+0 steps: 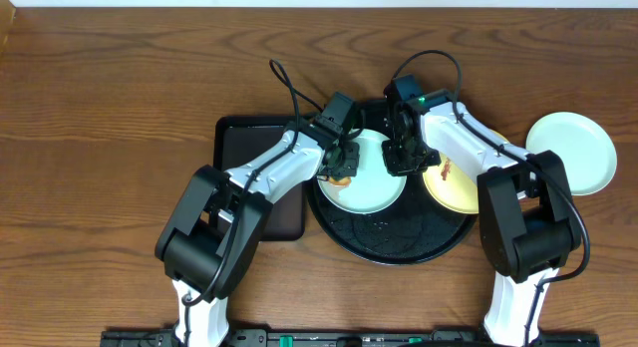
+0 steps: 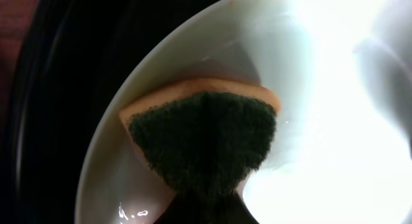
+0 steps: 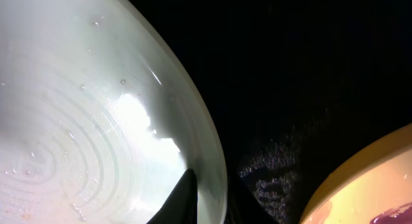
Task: Clean dirty plates on tray and stack at the side
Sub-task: 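Wipe the pale green plate surface with the sponge in the left gripper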
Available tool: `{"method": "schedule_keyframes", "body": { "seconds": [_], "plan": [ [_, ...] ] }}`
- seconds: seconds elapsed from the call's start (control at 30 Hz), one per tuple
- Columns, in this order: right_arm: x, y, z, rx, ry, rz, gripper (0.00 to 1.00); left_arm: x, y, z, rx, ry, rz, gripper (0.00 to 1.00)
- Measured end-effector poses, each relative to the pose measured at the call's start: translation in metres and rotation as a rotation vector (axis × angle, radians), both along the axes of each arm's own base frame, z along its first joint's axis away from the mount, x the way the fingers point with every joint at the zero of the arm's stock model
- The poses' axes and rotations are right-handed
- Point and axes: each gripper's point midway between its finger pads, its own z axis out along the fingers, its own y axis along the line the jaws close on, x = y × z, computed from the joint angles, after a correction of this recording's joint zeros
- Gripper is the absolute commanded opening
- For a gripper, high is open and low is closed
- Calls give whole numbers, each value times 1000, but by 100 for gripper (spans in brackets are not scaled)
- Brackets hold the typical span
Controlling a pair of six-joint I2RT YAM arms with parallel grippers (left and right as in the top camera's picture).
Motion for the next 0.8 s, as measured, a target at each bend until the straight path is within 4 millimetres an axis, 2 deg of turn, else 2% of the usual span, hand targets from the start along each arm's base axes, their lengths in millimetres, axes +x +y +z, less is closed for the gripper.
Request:
{"method": "schedule_keyframes", "body": {
  "seconds": [0.3, 0.63, 0.8],
  "plan": [
    [0, 0, 0, 0, 0, 0, 13, -5, -10, 0, -57, 16, 29, 9],
    [0, 0, 0, 0, 0, 0, 13, -38, -46, 2, -206, 154, -26, 8],
    [0, 0, 0, 0, 0, 0, 13, -42, -43, 7, -256, 207, -10, 8]
  ]
}}
